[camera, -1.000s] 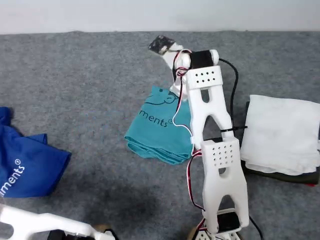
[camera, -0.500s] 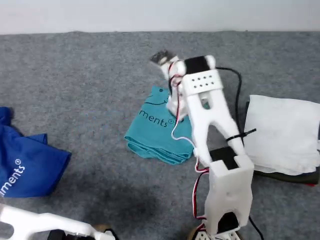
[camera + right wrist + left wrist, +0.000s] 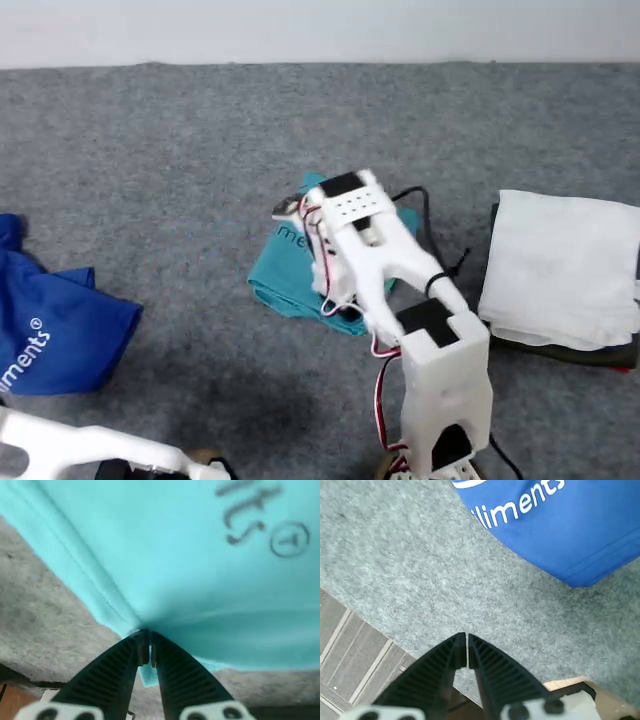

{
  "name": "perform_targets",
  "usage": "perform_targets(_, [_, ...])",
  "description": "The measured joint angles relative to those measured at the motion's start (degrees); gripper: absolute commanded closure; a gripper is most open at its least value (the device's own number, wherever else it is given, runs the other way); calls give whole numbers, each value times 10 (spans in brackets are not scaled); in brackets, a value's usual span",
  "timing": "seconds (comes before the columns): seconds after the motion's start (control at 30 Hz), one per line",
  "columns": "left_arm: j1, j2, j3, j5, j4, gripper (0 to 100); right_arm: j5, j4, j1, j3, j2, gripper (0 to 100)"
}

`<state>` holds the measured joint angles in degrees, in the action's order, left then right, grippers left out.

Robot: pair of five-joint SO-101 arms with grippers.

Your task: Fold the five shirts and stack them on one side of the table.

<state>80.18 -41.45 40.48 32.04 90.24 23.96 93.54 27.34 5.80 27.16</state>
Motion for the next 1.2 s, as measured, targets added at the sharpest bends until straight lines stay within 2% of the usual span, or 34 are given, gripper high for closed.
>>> perform_targets(0.27, [0, 0, 0, 0, -2, 981, -6, 36, 4, 23, -51, 988])
perform_targets(0.43, [0, 0, 0, 0, -2, 981, -6, 23, 4, 60, -77, 988])
perform_targets(0.57, [0, 0, 0, 0, -2, 981, -6, -19, 6, 44, -40, 988])
perform_targets(0.77, [0, 0, 0, 0, -2, 981, -6, -29, 55, 37, 40, 988])
perform_targets(0.97, [0, 0, 0, 0, -2, 981, -8, 10, 63, 51, 19, 988])
perform_targets(1.1, [0, 0, 0, 0, -2, 981, -8, 65, 45, 75, -29, 988])
perform_targets(1.2, [0, 0, 1, 0, -11, 981, -24, 69, 22, 76, -72, 988])
